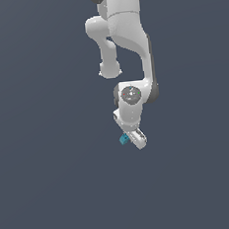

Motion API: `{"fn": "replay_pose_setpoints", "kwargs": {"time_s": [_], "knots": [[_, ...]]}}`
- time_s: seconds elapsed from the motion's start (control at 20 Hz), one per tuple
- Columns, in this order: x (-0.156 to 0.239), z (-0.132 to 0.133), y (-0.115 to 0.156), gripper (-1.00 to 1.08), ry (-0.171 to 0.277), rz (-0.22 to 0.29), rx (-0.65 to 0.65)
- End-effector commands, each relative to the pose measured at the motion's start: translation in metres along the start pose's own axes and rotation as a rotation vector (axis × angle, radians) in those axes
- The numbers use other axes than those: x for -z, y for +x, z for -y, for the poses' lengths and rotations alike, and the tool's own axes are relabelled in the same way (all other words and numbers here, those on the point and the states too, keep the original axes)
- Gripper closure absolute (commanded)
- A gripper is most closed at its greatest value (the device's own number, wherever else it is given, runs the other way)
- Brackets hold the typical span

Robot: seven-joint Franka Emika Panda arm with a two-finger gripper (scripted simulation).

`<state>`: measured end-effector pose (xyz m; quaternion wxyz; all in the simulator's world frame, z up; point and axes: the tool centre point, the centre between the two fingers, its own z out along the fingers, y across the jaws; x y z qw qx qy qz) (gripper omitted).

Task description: Pick up the object and move it to a goal position.

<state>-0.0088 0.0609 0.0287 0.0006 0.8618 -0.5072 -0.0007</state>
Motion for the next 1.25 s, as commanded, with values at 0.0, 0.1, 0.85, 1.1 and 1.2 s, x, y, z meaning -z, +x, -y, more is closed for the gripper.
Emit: {"fn": "replay_pose_setpoints", "kwargs": {"time_s": [0.0,0.1,0.85,1.1,1.2], "knots": [[0.009,0.006,-0.005,1.08,0.002,-0.001,0.001],[0.019,0.012,-0.011,1.08,0.002,-0.001,0.001],[0.106,0.067,-0.059,1.08,0.001,-0.002,0.000],[0.111,0.072,-0.062,1.08,0.002,-0.001,0.001],[0.111,0.072,-0.062,1.08,0.002,-0.001,0.001]]}}
